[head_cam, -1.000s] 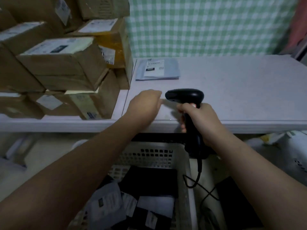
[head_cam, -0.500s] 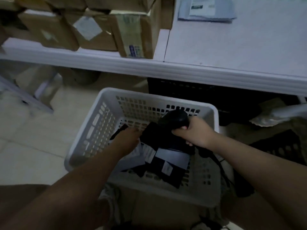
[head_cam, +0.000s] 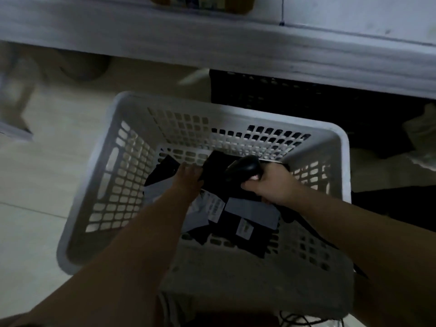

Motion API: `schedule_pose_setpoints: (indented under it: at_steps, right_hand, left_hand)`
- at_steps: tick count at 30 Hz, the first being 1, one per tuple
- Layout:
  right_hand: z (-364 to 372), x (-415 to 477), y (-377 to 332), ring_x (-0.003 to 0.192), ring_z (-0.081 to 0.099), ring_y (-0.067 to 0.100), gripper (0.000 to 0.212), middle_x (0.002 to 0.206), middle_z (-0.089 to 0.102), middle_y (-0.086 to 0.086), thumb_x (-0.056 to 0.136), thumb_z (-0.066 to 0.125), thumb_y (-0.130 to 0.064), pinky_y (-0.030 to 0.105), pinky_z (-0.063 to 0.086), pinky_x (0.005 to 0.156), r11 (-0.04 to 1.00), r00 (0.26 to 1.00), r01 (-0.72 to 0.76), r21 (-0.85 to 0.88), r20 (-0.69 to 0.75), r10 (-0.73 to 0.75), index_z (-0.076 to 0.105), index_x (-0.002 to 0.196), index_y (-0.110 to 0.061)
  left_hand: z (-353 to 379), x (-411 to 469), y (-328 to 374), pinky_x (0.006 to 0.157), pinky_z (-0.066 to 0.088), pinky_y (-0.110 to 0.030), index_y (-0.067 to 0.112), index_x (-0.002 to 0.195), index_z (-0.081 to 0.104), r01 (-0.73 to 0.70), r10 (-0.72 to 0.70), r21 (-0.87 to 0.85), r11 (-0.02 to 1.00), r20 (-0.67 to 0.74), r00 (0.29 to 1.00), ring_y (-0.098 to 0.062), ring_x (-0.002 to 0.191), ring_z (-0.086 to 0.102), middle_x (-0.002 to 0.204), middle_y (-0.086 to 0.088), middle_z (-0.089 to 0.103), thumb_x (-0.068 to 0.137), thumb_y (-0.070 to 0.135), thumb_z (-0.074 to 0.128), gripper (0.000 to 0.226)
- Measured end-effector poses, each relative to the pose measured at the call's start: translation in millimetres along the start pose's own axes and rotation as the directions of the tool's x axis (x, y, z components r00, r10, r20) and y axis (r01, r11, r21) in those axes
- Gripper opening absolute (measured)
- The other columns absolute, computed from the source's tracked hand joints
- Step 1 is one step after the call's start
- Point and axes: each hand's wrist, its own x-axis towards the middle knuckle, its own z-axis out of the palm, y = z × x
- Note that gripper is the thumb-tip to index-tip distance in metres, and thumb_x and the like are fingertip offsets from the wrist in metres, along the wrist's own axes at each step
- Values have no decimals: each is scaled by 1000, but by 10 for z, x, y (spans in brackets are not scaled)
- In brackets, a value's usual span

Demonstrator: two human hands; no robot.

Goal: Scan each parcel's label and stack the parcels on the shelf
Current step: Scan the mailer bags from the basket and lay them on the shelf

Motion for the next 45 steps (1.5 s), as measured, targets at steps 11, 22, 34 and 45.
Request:
schedule_pose_setpoints:
  at_steps: [11, 22, 34, 45]
  right_hand:
    - [-26, -119, -88, 61, 63, 29, 32, 79, 68, 28, 86, 67, -24, 45, 56, 65, 999, 999, 37, 25, -19, -36, 67, 91, 8]
    - [-506, -1135, -719, 56, 45, 7, 34, 63, 49, 0, 81, 75, -15, 13, 32, 45, 962, 938, 271, -26, -218, -270, 46, 64, -14]
    - [-1056, -1979, -1116, 56, 43, 9, 21, 64, 46, -1, 71, 74, 4, 21, 38, 53, 841, 767, 512, 175, -533, -357, 57, 71, -7]
    - [-1254, -2107, -977, 55, 49, 11, 30, 61, 52, -1, 84, 70, -29, 28, 40, 57, 779, 600, 586, 222, -765, -234, 61, 75, -2]
  left_hand:
    - [-44, -392, -293, 93, 44, -33, 14, 113, 59, -108, 92, -102, 989, -153, 984, -23, 111, 57, 115, -7, 62, 93, 14, 49, 22]
    - [-993, -1718, -356, 91, 41, -34, 18, 123, 53, -68, -27, -157, 985, -535, 844, -28, 112, 55, 127, -9, 56, 99, 21, 44, 27]
    - [-2082, -2999, -407, 70, 45, -28, 19, 97, 49, -587, -670, -750, 304, -607, 428, -11, 86, 60, 93, 1, 62, 94, 29, 58, 14]
    - [-2115, -2744, -336, 61, 55, -18, 9, 105, 70, -642, -673, -722, -257, -343, 655, -7, 75, 71, 91, 1, 74, 88, 10, 66, 17]
